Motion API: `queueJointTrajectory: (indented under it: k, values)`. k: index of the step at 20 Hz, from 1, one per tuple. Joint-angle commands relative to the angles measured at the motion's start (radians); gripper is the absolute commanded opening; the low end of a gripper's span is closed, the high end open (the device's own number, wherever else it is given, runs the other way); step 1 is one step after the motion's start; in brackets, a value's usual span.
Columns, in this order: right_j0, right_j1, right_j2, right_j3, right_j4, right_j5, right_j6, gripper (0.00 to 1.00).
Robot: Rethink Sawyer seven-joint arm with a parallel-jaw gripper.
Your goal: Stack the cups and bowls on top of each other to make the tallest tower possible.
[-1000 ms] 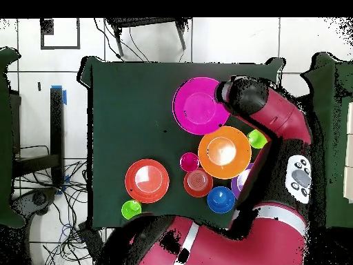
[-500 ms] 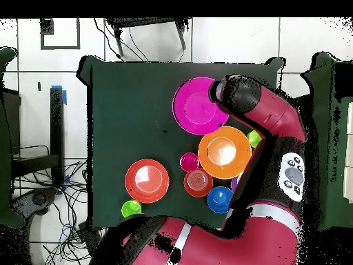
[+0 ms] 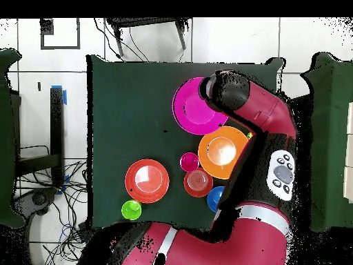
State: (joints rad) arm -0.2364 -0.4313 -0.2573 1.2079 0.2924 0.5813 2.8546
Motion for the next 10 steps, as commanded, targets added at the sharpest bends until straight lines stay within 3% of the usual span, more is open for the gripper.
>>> queueJointTrajectory:
  k: [1,10]
  values:
    - [0.050,0.007,0.061,0.106,-0.012,0.089,0.065,1.00]
    - [0.084,0.024,0.086,0.165,0.024,0.025,0.097,1.00]
